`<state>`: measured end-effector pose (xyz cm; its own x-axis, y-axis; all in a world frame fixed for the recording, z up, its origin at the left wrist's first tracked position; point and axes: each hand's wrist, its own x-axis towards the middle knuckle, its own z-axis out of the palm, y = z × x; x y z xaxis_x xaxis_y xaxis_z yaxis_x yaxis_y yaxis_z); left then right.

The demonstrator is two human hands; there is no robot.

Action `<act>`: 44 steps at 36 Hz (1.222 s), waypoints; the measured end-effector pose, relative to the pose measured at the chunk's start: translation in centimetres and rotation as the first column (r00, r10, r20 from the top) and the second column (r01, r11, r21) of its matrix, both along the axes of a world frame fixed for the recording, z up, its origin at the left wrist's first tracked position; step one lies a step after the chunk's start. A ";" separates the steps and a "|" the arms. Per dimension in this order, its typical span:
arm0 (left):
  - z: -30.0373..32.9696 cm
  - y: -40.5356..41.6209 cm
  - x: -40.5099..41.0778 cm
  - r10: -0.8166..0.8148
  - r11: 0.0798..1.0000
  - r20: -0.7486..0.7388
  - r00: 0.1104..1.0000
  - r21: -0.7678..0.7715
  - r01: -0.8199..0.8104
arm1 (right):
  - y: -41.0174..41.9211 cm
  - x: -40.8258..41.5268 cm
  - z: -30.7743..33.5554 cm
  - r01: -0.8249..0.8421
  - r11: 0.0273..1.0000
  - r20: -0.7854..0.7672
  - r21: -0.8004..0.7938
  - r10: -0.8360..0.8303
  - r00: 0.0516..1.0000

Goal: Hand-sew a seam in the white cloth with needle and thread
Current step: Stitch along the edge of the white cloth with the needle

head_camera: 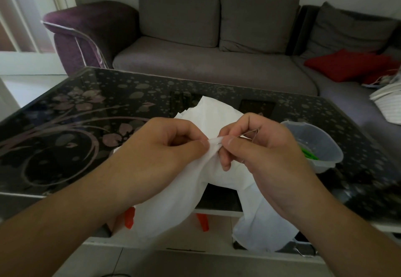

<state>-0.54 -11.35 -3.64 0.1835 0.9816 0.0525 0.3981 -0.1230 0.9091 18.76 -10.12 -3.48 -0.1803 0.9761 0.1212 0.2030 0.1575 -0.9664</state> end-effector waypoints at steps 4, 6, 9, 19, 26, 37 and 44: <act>0.2 0.0 0.2 0.003 1.000 -0.017 1.000 0.003 -0.003 | -0.1 0.0 0.0 0.012 1.000 0.030 0.025 -0.013 0.999; 0.2 -0.1 0.3 0.011 1.000 -0.023 1.000 0.014 -0.011 | -0.1 0.1 0.1 0.019 0.999 0.047 0.039 -0.021 0.999; 0.2 -0.2 0.2 0.013 1.000 -0.021 1.000 0.018 -0.013 | -0.2 -0.1 0.0 0.023 0.998 0.049 0.054 -0.026 0.998; 0.3 -0.1 0.0 0.021 0.999 -0.050 0.999 0.034 -0.020 | 0.1 -0.2 -0.5 0.031 0.999 -0.002 0.040 -0.031 1.000; 0.0 0.1 0.1 0.019 0.999 -0.052 0.998 0.050 -0.016 | 0.2 0.1 -0.3 -0.019 0.998 -0.135 -0.065 0.011 0.991; -0.4 0.3 -0.2 -0.016 0.993 -0.074 0.997 0.112 0.024 | 0.5 0.1 -0.7 -0.093 0.987 -0.265 -0.129 0.056 0.963; -0.4 0.3 -0.2 -0.039 0.989 -0.102 0.994 0.138 0.053 | 0.7 0.1 -0.9 -0.173 0.976 -0.359 -0.135 0.115 0.926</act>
<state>-0.77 -11.03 -4.08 0.2397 0.9562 0.1681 0.4756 -0.2666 0.8383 18.89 -9.44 -4.42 -0.2956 0.9543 0.0447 -0.1628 -0.0042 -0.9867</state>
